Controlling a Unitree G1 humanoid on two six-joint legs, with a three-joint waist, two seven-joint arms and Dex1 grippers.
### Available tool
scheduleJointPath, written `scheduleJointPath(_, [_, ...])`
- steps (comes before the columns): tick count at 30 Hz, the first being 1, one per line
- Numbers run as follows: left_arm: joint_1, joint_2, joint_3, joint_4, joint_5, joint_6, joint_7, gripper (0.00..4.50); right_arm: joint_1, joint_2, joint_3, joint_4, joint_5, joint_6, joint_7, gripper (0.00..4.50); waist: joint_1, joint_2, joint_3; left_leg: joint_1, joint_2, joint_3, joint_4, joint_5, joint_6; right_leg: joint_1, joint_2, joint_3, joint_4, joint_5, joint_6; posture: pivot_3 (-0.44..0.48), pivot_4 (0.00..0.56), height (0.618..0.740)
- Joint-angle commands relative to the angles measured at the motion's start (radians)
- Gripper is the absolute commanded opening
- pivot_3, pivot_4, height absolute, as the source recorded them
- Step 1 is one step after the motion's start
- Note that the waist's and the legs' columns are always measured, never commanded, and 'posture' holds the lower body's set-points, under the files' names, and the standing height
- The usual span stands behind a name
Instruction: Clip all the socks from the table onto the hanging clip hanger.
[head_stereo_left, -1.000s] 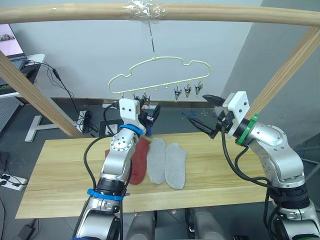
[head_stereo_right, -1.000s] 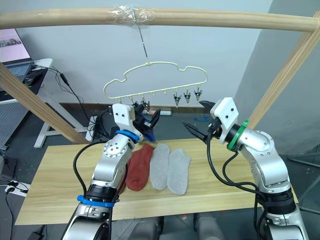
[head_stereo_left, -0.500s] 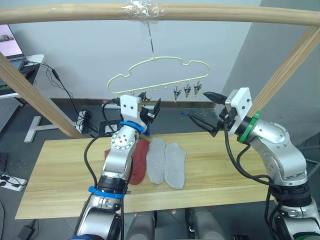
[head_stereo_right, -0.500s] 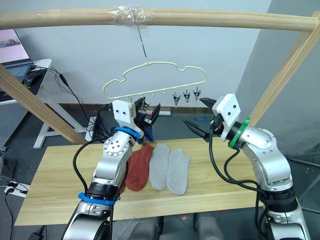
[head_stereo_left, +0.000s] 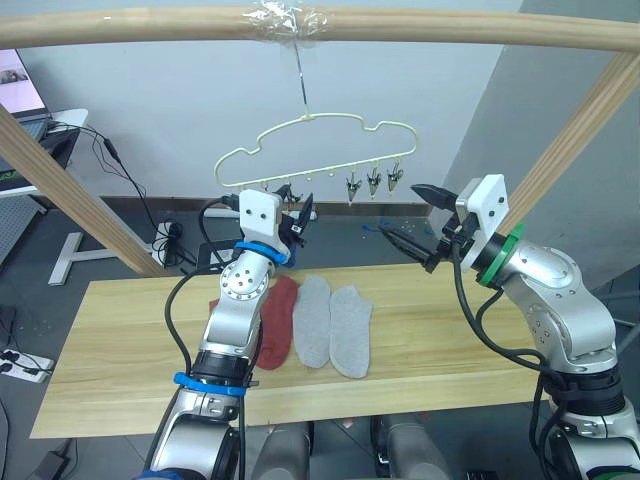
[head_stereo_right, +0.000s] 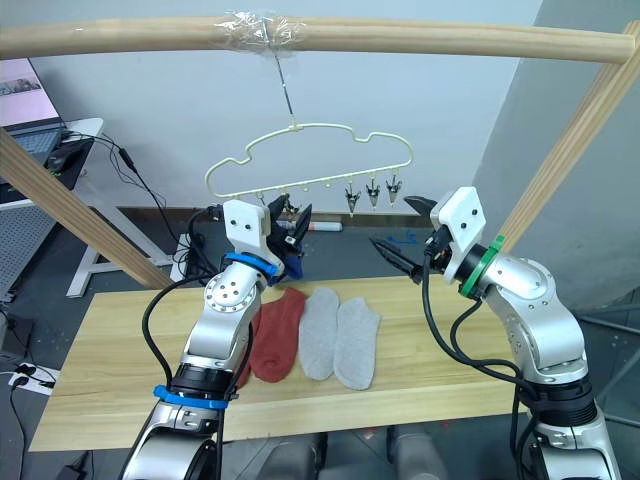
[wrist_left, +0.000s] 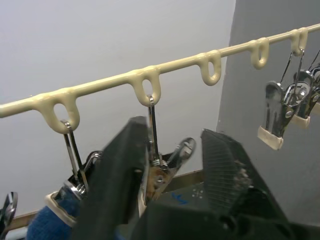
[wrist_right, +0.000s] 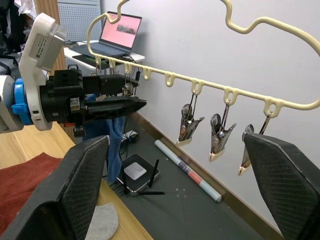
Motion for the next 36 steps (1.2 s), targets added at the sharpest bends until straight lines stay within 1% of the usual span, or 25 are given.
scheduleJointPath(1, [-0.010, -0.007, 0.008, -0.021, -0.018, -0.008, -0.004, 0.74, -0.005, -0.006, -0.016, -0.040, 0.015, -0.004, -0.005, 4.50, 0.000, 0.000, 0.000, 0.000, 0.000, 0.000, 0.000, 0.000, 0.000, 0.000, 0.000, 0.000, 0.000, 0.000, 0.000, 0.009, 0.216, 0.740])
scheduleJointPath(4, [-0.008, -0.007, 0.009, -0.023, -0.021, -0.009, -0.009, 0.17, -0.002, -0.007, -0.015, -0.044, 0.017, -0.001, -0.007, 4.50, 0.000, 0.000, 0.000, 0.000, 0.000, 0.000, 0.000, 0.000, 0.000, 0.000, 0.000, 0.000, 0.000, 0.000, 0.000, 0.009, 0.216, 0.740])
scheduleJointPath(5, [-0.010, -0.007, 0.010, -0.021, -0.024, -0.008, -0.009, 0.07, 0.003, -0.003, -0.012, -0.051, 0.018, 0.003, -0.010, 4.50, 0.000, 0.000, 0.000, 0.000, 0.000, 0.000, 0.000, 0.000, 0.000, 0.000, 0.000, 0.000, 0.000, 0.000, 0.000, 0.010, 0.217, 0.740])
scheduleJointPath(10, [-0.015, -0.008, 0.020, -0.015, -0.052, 0.012, -0.015, 0.05, 0.026, 0.006, 0.014, -0.062, 0.001, 0.024, -0.032, 4.50, -0.001, 0.000, 0.000, 0.000, 0.000, 0.000, 0.000, 0.000, 0.000, 0.000, 0.000, 0.000, 0.000, 0.000, 0.000, 0.011, 0.217, 0.740])
scheduleJointPath(13, [-0.019, -0.009, 0.039, -0.026, -0.088, 0.052, -0.023, 0.05, 0.052, -0.014, 0.098, -0.021, -0.103, 0.050, -0.075, 4.50, -0.001, 0.000, 0.000, 0.000, 0.000, 0.000, 0.000, 0.000, 0.000, 0.000, 0.000, 0.000, 0.001, 0.000, 0.000, 0.011, 0.217, 0.740])
scheduleJointPath(15, [-0.023, -0.006, 0.060, -0.034, -0.129, 0.086, -0.043, 0.05, 0.074, 0.004, 0.164, 0.032, -0.171, 0.071, -0.122, 4.50, -0.001, 0.000, 0.000, 0.001, 0.000, 0.000, 0.000, 0.000, 0.000, 0.000, 0.000, 0.000, 0.002, 0.000, 0.001, 0.011, 0.216, 0.740])
scheduleJointPath(18, [-0.023, 0.020, 0.076, -0.054, -0.181, 0.143, -0.100, 0.05, 0.098, 0.100, 0.263, 0.138, -0.230, 0.058, -0.181, 4.50, -0.005, 0.000, 0.000, 0.001, 0.000, 0.000, 0.000, 0.001, -0.002, 0.000, 0.000, 0.000, 0.002, 0.000, 0.001, 0.023, 0.217, 0.740])
scheduleJointPath(22, [-0.017, 0.046, 0.088, -0.074, -0.195, 0.165, -0.121, 0.05, 0.101, 0.167, 0.372, 0.253, -0.312, 0.021, -0.189, 4.50, -0.016, 0.000, 0.000, 0.002, 0.000, 0.000, 0.000, 0.003, -0.004, 0.000, 0.001, 0.001, 0.004, 0.000, 0.001, 0.037, 0.219, 0.740])
scheduleJointPath(25, [-0.001, 0.058, 0.089, -0.082, -0.181, 0.170, -0.110, 0.05, 0.078, 0.219, 0.452, 0.417, -0.386, -0.016, -0.204, 4.50, -0.020, 0.000, 0.000, 0.002, 0.000, 0.000, 0.001, 0.003, -0.004, 0.000, 0.004, 0.001, 0.004, -0.001, 0.001, 0.055, 0.218, 0.740])
scheduleJointPath(29, [0.025, 0.056, 0.081, -0.119, -0.183, 0.188, -0.108, 0.05, 0.030, 0.280, 0.456, 0.582, -0.423, -0.056, -0.220, 4.50, -0.020, 0.000, 0.000, 0.002, 0.001, 0.000, 0.001, 0.003, -0.003, 0.000, 0.004, 0.001, 0.004, -0.001, 0.001, 0.067, 0.219, 0.740])
scheduleJointPath(32, [0.041, 0.057, 0.077, -0.133, -0.178, 0.192, -0.107, 0.05, -0.007, 0.291, 0.477, 0.667, -0.467, -0.102, -0.210, 4.50, -0.020, 0.000, 0.000, 0.002, 0.001, 0.000, 0.001, 0.003, -0.003, 0.000, 0.004, 0.001, 0.004, 0.000, 0.001, 0.075, 0.218, 0.740])
scheduleJointPath(35, [0.045, 0.059, 0.083, -0.142, -0.177, 0.199, -0.103, 0.05, -0.031, 0.323, 0.460, 0.730, -0.467, -0.102, -0.203, 4.50, -0.020, 0.000, 0.000, 0.002, 0.000, -0.001, 0.001, 0.003, -0.003, 0.000, 0.004, 0.001, 0.004, 0.000, 0.001, 0.084, 0.215, 0.740])
scheduleJointPath(36, [0.045, 0.060, 0.084, -0.145, -0.177, 0.200, -0.103, 0.05, -0.035, 0.332, 0.454, 0.744, -0.463, -0.099, -0.195, 4.32, -0.020, 0.000, 0.000, 0.002, 0.000, -0.001, 0.000, 0.003, -0.003, 0.000, 0.005, 0.001, 0.004, 0.000, 0.001, 0.087, 0.214, 0.740])
